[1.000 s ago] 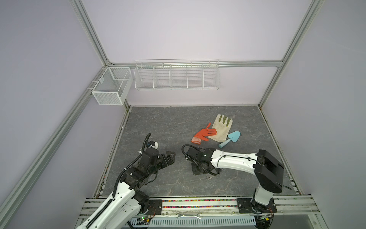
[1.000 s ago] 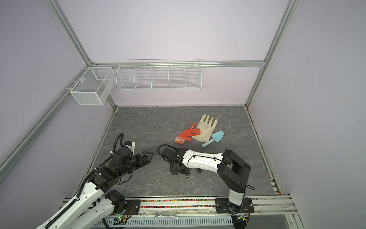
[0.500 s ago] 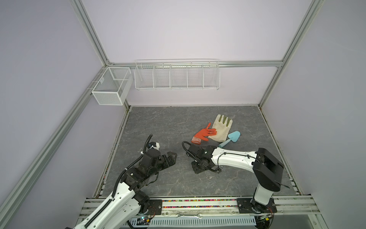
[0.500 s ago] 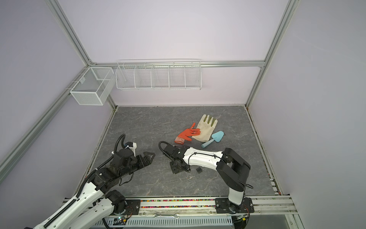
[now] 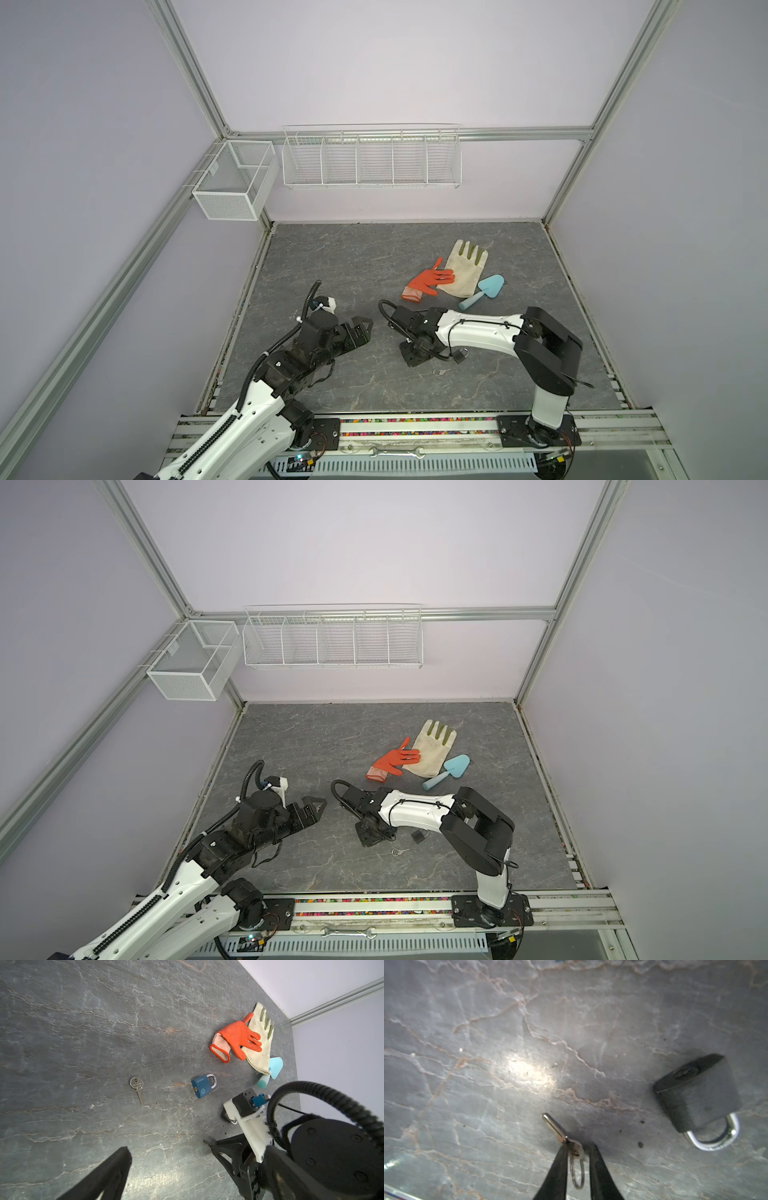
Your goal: Unlock with the key
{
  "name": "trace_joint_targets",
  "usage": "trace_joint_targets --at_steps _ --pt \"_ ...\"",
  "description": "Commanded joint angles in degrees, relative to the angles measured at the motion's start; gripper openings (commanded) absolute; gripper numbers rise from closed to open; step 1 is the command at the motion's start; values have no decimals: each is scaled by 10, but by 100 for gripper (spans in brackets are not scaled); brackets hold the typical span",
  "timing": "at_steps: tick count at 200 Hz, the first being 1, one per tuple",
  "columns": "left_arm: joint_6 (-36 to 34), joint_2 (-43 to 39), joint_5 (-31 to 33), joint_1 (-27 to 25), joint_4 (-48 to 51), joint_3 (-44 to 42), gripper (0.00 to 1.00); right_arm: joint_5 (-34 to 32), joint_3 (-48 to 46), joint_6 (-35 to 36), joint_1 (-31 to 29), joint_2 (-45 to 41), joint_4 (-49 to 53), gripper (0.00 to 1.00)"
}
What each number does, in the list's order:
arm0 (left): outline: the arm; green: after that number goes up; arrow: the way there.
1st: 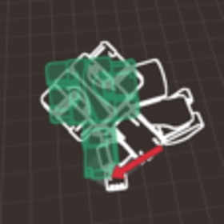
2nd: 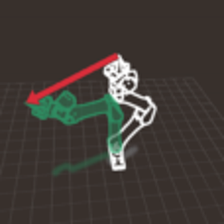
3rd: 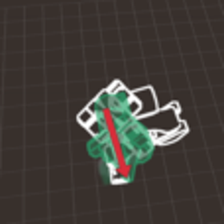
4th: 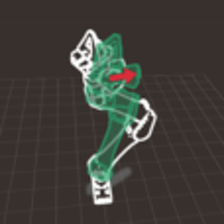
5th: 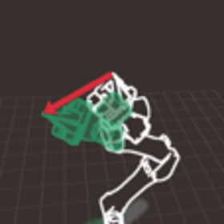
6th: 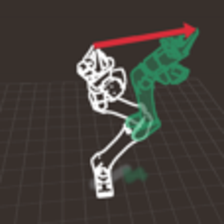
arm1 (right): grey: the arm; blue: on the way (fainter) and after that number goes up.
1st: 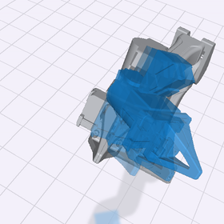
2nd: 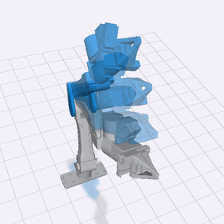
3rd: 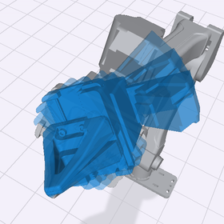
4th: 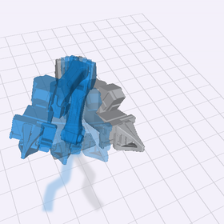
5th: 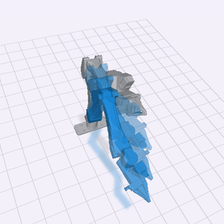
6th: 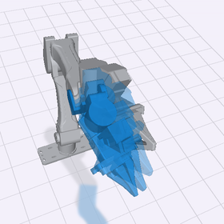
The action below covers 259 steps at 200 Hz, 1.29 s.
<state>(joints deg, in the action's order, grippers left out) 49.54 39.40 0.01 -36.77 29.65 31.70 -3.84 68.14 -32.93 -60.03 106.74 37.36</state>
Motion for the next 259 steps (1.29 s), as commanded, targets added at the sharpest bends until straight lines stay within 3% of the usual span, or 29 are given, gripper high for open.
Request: trace_joint_targets --at_steps 1,74,154,202,259 --pt "11 1 6 -2 -8 1 100 6 -5 3 0 13 -4 18" --pt "18 1 1 -2 -18 -2 100 -8 -13 -3 -4 -13 3 7" --pt "68 -23 -27 -2 -57 -21 100 -17 -55 -16 -2 -84 -28 6" --pt "99 -13 -44 -21 -83 -20 93 -32 -68 -52 7 -156 -28 7" --pt "121 50 -36 -97 -211 -26 77 -70 -86 -90 9 -261 -39 6"
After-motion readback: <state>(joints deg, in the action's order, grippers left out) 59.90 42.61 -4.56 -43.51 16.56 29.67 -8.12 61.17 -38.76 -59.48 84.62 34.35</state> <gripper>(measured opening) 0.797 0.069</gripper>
